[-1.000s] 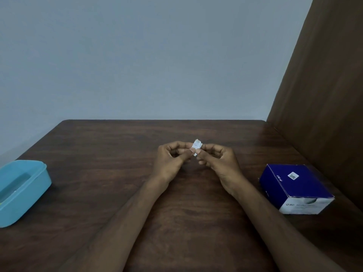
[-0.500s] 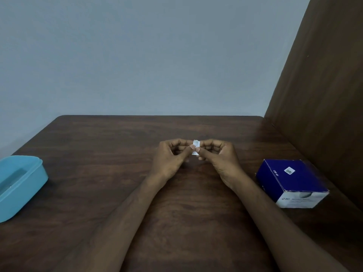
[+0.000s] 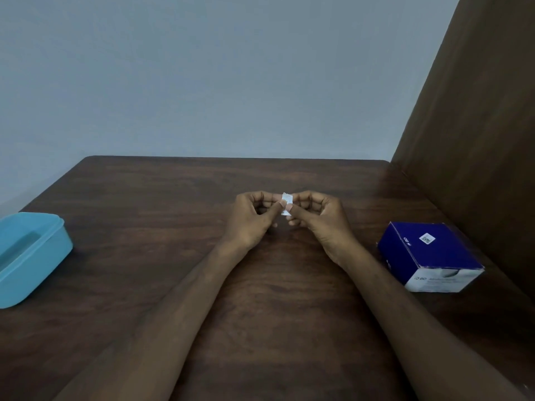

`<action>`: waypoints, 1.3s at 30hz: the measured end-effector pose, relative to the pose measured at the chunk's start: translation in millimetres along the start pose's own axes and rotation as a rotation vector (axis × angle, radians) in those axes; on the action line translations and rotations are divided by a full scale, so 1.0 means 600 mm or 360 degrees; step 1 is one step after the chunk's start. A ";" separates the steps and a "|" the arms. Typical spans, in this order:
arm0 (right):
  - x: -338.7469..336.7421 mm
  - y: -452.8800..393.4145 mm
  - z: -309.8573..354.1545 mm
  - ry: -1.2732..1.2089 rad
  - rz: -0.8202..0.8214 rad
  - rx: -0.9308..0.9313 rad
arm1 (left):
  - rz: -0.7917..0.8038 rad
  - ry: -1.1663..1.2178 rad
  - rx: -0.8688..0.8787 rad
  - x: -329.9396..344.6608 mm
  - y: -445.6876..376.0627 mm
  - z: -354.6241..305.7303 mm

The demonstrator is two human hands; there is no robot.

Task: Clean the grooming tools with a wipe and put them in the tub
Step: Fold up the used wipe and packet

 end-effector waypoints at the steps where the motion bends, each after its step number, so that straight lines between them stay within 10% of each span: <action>1: 0.002 0.002 0.003 -0.0007 -0.0001 0.0001 | -0.0005 0.0009 -0.0015 -0.001 0.001 -0.001; 24: 0.000 0.006 0.013 -0.0082 0.0029 -0.0028 | 0.0073 0.0334 -0.0215 0.001 -0.002 0.007; 39: 0.002 0.000 0.006 -0.0199 0.0000 -0.0019 | 0.0005 -0.0010 0.0122 -0.007 -0.003 -0.007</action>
Point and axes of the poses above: each hand's wrist, its own y-axis away from the middle knuckle, its own x-axis out of the palm, z = x × y, the point moved 9 cm from there along -y, towards the middle knuckle, and after that the axes turned 7 degrees about y, right-handed, at the moved point
